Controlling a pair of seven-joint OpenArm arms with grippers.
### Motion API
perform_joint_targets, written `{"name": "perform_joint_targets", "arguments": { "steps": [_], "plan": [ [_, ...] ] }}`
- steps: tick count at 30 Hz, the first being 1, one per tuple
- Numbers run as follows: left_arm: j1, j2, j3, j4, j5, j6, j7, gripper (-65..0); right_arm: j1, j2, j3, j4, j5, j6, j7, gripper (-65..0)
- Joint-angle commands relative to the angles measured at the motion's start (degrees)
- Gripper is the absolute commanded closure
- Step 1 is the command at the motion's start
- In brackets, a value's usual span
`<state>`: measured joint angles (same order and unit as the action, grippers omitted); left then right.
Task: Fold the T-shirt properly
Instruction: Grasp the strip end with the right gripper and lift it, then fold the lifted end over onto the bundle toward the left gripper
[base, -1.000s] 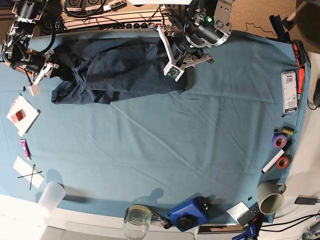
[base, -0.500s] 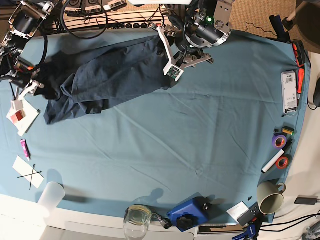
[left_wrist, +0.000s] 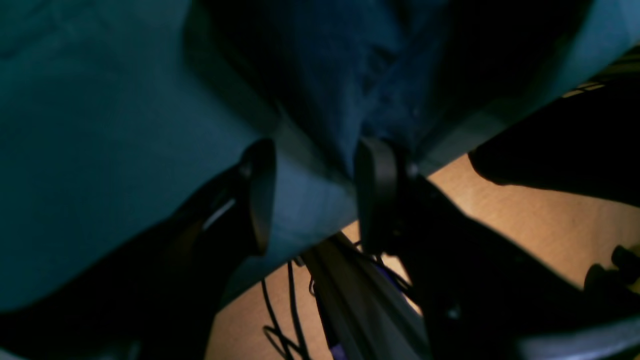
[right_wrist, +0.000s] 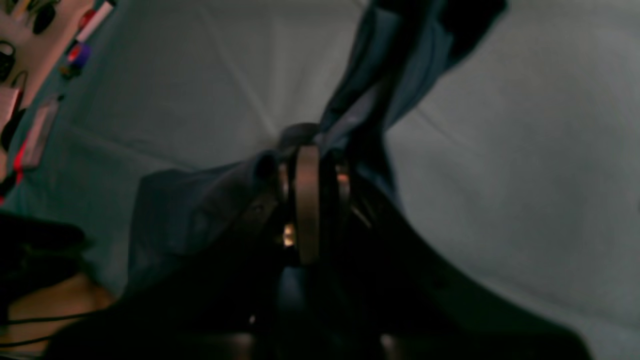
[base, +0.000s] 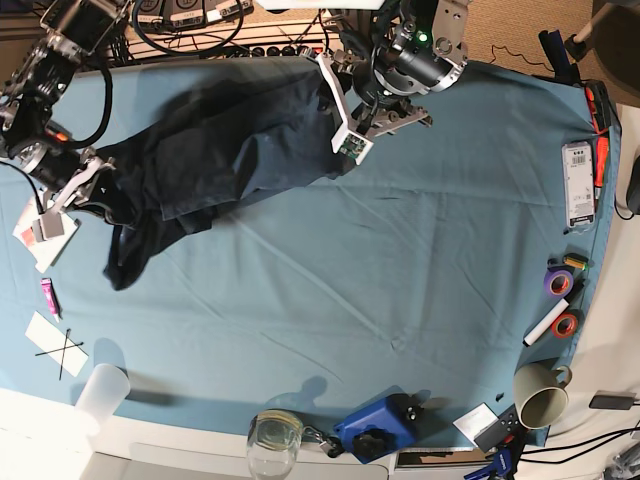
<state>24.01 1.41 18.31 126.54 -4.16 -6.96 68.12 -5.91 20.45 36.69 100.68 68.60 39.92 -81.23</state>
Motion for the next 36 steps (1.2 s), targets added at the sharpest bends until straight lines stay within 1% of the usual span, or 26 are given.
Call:
{"name": "perform_joint_targets", "arguments": {
  "steps": [1, 3, 4, 5, 8, 13, 15, 18, 20, 23, 25, 27, 30, 33, 36],
  "plan": [
    [0.2, 0.3, 0.2, 1.5, -0.5, 0.1, -0.4, -25.3, -0.4, 0.9, 0.2, 1.9, 1.2, 0.1, 1.2, 0.0],
    [0.8, 0.3, 0.2, 2.3, 0.9, 0.3, -0.4, -25.3, -2.0, 1.0, -0.9, 3.8, 1.2, 0.1, 1.2, 0.0],
    [1.1, 0.1, 0.2, 2.9, 1.6, 1.1, -0.4, -25.3, -2.7, 1.0, -1.9, 4.6, 1.2, 0.1, 1.2, 0.0],
    [1.3, -0.4, 0.2, 3.7, 2.1, 1.9, -0.4, -25.3, -3.3, 1.0, -3.0, 5.3, 1.2, 0.1, 1.2, 0.0],
    [3.0, -2.3, 0.2, 7.5, 5.2, 2.1, -0.7, -25.3, -4.7, 1.0, -7.3, 6.9, 1.2, 0.1, 1.2, 0.0],
    [7.4, -4.3, 0.2, 8.5, 10.2, 6.0, -2.2, -25.3, -4.7, 1.0, -11.9, 9.9, 1.4, 0.1, 1.2, 0.0],
    [8.3, -4.3, 0.2, 8.5, 11.7, 6.5, -2.1, -25.3, -4.7, 1.0, -13.0, 11.1, 1.9, 0.1, 1.2, 0.0],
    [8.7, -4.3, 0.2, 8.5, 12.0, 7.2, -1.9, -25.3, -4.9, 1.0, -14.3, 12.3, 5.1, 0.1, 1.2, 0.0],
    [8.7, -4.3, 0.2, 8.5, 12.9, 7.5, -2.1, -25.3, -4.9, 1.0, -15.8, 12.3, 5.3, 0.1, 1.2, 0.0],
    [8.7, -4.3, 0.2, 8.5, 17.0, 10.7, -2.1, -25.3, -4.9, 1.0, -19.6, 12.3, 5.3, 0.1, 1.2, 0.0],
    [8.7, -4.3, 0.2, 8.5, 19.1, 11.1, -2.1, -25.3, -4.8, 1.0, -22.7, 12.3, 5.2, 0.1, 1.2, 0.0],
    [8.7, -4.3, 0.2, 8.5, 19.4, 11.0, -2.1, -25.3, -4.7, 1.0, -25.7, 12.3, 3.7, 0.1, 1.2, 0.0],
    [8.7, -4.3, 0.2, 8.5, 19.4, 11.0, -2.2, -25.3, -4.4, 0.8, -28.9, 12.3, -1.4, 0.1, 1.2, 0.0],
    [8.6, -4.3, 0.2, 8.5, 19.4, 11.0, -2.3, -25.3, -4.4, -1.6, -30.4, 12.3, -5.5, 0.1, 1.2, 0.0],
    [8.7, -4.3, 0.2, 8.5, 19.4, 11.0, -2.6, -25.3, -4.4, -4.4, -32.1, 12.3, -7.4, 0.1, 1.3, 0.0]
  ]
}}
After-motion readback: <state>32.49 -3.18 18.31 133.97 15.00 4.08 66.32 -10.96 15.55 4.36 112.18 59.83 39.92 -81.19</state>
